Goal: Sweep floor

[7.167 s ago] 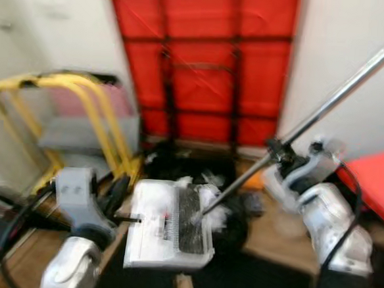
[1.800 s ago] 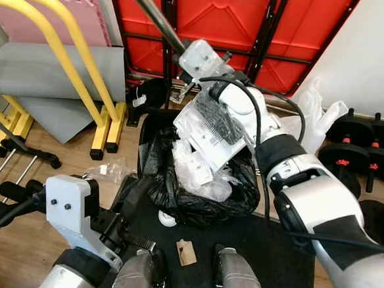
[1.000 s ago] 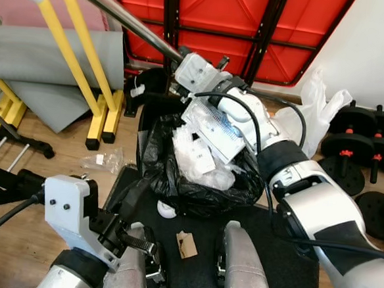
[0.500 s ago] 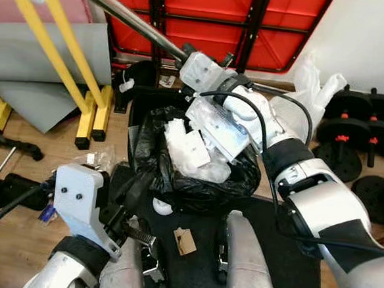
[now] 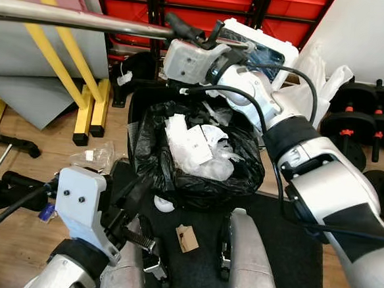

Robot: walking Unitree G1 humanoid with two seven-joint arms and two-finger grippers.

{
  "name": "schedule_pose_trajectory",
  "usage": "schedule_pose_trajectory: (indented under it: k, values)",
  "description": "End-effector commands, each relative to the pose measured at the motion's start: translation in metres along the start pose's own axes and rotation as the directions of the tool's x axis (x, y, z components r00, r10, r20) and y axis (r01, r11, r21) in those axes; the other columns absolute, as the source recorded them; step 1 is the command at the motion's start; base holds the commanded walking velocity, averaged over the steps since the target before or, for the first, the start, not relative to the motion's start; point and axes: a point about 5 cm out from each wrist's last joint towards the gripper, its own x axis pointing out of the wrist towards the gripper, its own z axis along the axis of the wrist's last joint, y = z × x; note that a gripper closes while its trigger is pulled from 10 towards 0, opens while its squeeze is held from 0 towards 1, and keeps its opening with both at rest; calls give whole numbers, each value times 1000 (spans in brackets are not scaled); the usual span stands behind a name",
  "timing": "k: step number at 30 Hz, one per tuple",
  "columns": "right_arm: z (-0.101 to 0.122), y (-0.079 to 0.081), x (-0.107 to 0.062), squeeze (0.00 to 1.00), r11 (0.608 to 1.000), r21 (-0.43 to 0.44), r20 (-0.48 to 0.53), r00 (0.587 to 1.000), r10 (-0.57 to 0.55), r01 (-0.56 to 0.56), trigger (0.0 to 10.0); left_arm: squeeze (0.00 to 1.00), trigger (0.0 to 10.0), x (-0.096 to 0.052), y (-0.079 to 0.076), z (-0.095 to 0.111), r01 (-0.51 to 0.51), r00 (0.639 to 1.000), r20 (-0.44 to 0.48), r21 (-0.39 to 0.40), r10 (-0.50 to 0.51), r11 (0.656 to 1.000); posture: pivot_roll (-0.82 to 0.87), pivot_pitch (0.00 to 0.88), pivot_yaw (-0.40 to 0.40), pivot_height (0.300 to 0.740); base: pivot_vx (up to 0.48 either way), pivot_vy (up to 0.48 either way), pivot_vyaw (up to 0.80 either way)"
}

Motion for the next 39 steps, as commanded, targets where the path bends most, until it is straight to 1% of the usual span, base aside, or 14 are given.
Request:
schedule_pose_trajectory:
  k: [1,2,3,4,5,6,7,10,12,17,24,30,34,39]
  values:
    - [13,12,5,0,997,56,62,997,50,-54,10000,0,10000,-3,-2,-1,-12,1000,-5,-8,12,1000,24,348,-30,630,0,0,0]
    - [13,12,5,0,997,56,62,997,50,-54,10000,0,10000,-3,-2,-1,-12,1000,-5,-8,12,1000,24,348,-30,630,0,0,0]
    - [12,58,-4,0,947,214,80,971,226,-238,10000,0,10000,-4,-2,-1,-11,1000,-7,-14,11,1000,31,357,-26,630,0,0,0]
    - [12,58,-4,0,947,214,80,971,226,-238,10000,0,10000,-4,-2,-1,-11,1000,-7,-14,11,1000,31,357,-26,630,0,0,0]
    - [12,89,-13,0,887,323,93,944,317,-330,10000,0,10000,-5,-2,-2,-9,1000,-9,-20,9,1000,32,362,-24,630,0,0,0]
    - [12,89,-13,0,887,323,93,944,317,-330,10000,0,10000,-5,-2,-2,-9,1000,-9,-20,9,1000,32,362,-24,630,0,0,0]
    - [10,103,-19,0,868,342,80,932,355,-360,10000,0,10000,-6,-2,-2,-8,1000,-11,-23,8,1000,30,362,-22,630,0,0,0]
    - [-3,91,-20,0,907,306,2,953,303,-289,10000,0,10000,-6,-2,-2,-6,1000,-15,-24,5,1000,24,360,-20,630,0,0,0]
    - [-14,68,-18,0,939,271,-57,971,234,-211,10000,0,10000,-5,-2,-2,-5,1000,-18,-23,5,1000,15,350,-22,630,0,0,0]
    - [-21,42,-17,0,973,193,-88,985,149,-130,10000,0,10000,-4,-2,-1,-9,1000,-13,-17,9,1000,11,343,-26,630,0,0,0]
    - [-15,30,-15,0,981,167,-59,993,107,-96,10000,0,10000,-4,-2,-1,-10,1000,-11,-17,10,1000,10,340,-24,630,0,0,0]
    - [4,3,-6,0,994,109,62,998,2,-9,10000,0,10000,-4,-2,-1,-9,1000,-10,-19,9,1000,9,337,-21,630,0,0,0]
    - [29,-21,-1,0,996,-52,215,975,-56,68,10000,0,10000,-4,-1,-1,-9,1000,-10,-20,9,1000,8,333,-20,630,0,0,0]
    - [37,-34,0,0,990,-99,258,964,-68,97,10000,0,10000,-4,-1,0,-10,1000,-10,-19,10,1000,6,331,-19,630,0,0,0]
